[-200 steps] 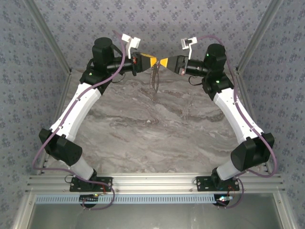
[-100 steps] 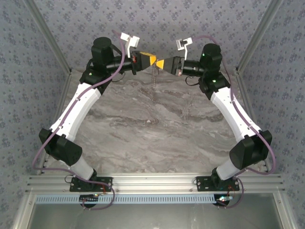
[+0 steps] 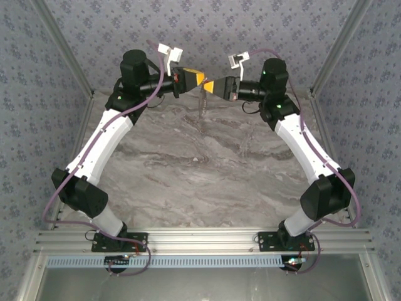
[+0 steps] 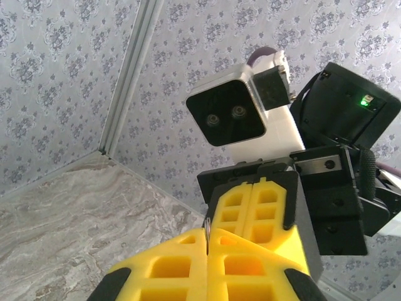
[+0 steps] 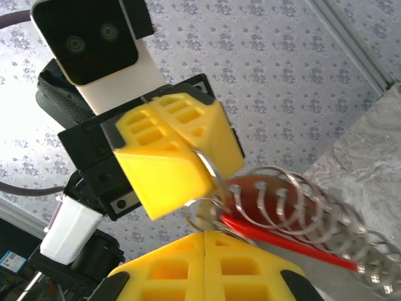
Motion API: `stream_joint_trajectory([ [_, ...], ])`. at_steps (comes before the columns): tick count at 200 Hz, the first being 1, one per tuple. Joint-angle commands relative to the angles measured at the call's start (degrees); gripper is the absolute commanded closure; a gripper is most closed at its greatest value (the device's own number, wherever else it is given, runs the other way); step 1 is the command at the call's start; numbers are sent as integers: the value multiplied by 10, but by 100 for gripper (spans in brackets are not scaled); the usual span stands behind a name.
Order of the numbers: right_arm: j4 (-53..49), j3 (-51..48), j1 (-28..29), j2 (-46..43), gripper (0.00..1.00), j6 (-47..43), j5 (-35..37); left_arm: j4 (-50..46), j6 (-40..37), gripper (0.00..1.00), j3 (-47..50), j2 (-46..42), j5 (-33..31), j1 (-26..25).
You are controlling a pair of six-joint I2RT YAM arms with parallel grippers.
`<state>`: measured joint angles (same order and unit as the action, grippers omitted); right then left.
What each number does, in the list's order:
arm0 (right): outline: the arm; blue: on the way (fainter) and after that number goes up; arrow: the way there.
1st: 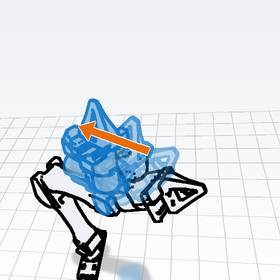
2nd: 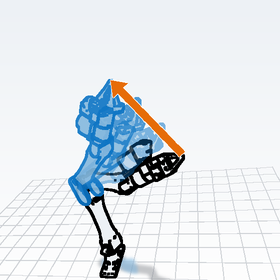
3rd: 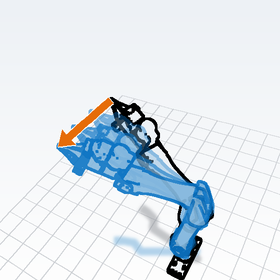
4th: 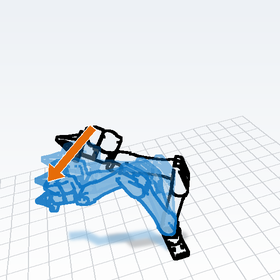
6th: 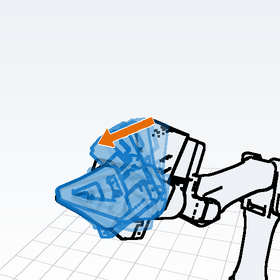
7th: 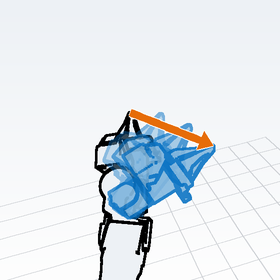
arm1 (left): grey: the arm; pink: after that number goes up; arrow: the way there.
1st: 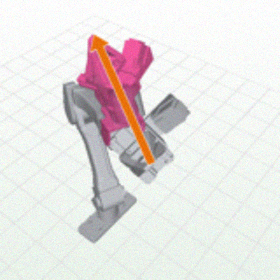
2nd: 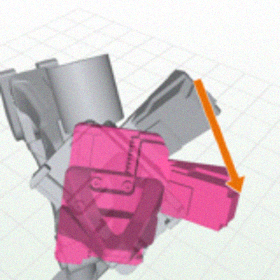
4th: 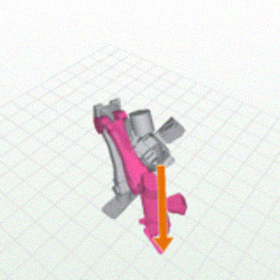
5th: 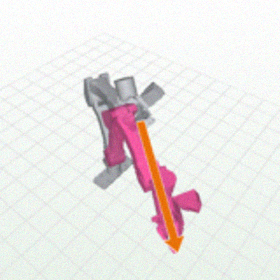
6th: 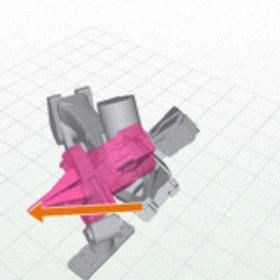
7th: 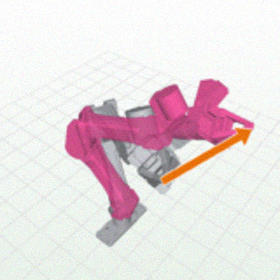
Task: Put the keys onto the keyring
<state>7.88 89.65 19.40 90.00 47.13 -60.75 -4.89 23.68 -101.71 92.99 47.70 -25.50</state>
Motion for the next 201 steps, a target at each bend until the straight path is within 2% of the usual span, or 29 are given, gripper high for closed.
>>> stream_joint_trajectory([
  [1, -6, -19, -25, -28, 84, -1, -11, 48, 12, 100, 2, -28, -1, 5],
  [15, -4, -28, -38, -38, 74, 1, -10, 56, 18, 100, 5, -29, 1, 7],
  [48, 5, -28, -52, -44, 59, 6, -7, 65, 23, 100, 5, -29, 4, 8],
  [93, 29, -10, -42, -27, 46, 17, -2, 68, 26, 100, 5, -29, 7, 9],
  [140, 54, 4, -19, -3, 40, 28, -4, 72, 30, 100, 2, -28, 12, 9],
  [201, 82, 21, 0, 23, 39, 42, -7, 88, 42, 100, 5, -26, 14, 9],
])
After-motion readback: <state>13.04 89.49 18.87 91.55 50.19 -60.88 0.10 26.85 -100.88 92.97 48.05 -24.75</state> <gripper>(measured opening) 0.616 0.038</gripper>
